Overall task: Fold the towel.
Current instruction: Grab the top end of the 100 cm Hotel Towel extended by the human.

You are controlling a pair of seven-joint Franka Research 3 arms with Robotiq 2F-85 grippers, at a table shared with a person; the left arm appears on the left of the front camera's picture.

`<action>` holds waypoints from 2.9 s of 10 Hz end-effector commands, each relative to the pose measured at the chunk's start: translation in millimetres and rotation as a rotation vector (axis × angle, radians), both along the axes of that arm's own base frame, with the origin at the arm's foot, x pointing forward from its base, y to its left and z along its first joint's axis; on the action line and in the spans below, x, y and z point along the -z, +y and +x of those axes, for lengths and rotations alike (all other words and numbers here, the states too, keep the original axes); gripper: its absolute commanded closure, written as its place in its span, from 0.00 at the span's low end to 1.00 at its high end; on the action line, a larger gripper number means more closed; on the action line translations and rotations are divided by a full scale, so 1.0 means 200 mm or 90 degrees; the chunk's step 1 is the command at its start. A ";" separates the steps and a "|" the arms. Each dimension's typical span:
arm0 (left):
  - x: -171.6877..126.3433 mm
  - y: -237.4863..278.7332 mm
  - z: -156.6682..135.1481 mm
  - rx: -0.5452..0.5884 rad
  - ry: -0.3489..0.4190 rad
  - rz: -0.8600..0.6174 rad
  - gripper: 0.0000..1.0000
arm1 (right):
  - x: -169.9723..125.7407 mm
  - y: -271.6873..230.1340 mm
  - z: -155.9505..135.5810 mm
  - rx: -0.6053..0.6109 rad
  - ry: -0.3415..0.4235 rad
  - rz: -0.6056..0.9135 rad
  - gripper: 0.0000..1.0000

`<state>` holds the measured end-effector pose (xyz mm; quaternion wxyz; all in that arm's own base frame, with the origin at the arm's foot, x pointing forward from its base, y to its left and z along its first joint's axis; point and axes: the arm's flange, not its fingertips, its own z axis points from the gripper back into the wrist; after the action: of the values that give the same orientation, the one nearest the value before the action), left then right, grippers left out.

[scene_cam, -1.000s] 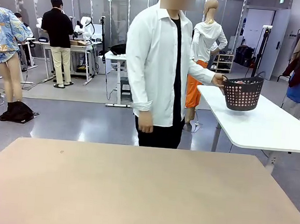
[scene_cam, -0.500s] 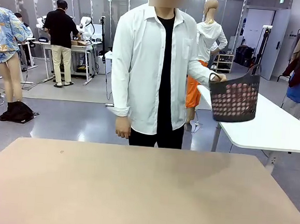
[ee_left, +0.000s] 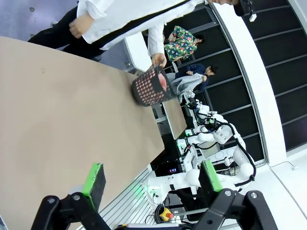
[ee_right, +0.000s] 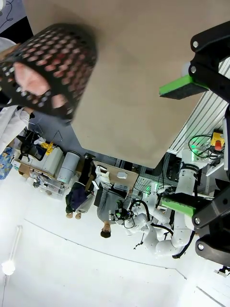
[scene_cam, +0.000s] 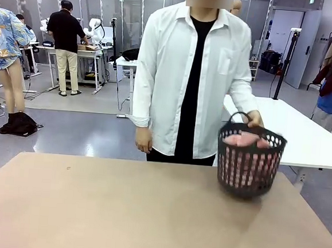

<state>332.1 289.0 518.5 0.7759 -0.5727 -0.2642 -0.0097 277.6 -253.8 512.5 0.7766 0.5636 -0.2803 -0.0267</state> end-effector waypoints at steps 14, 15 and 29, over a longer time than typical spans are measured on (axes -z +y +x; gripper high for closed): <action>0.00 0.00 0.00 -0.003 0.000 0.000 0.00 | -0.01 0.00 0.00 -0.002 -0.001 0.005 0.00; 0.00 0.00 0.00 -0.003 0.000 0.000 0.00 | -0.01 0.00 0.00 -0.002 -0.001 0.005 0.00; 0.00 0.00 0.00 -0.003 0.000 0.000 0.00 | -0.01 0.00 0.00 -0.002 -0.001 0.005 0.00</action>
<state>332.1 289.1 518.4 0.7759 -0.5727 -0.2642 -0.0096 277.4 -254.0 512.5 0.7767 0.5633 -0.2805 -0.0271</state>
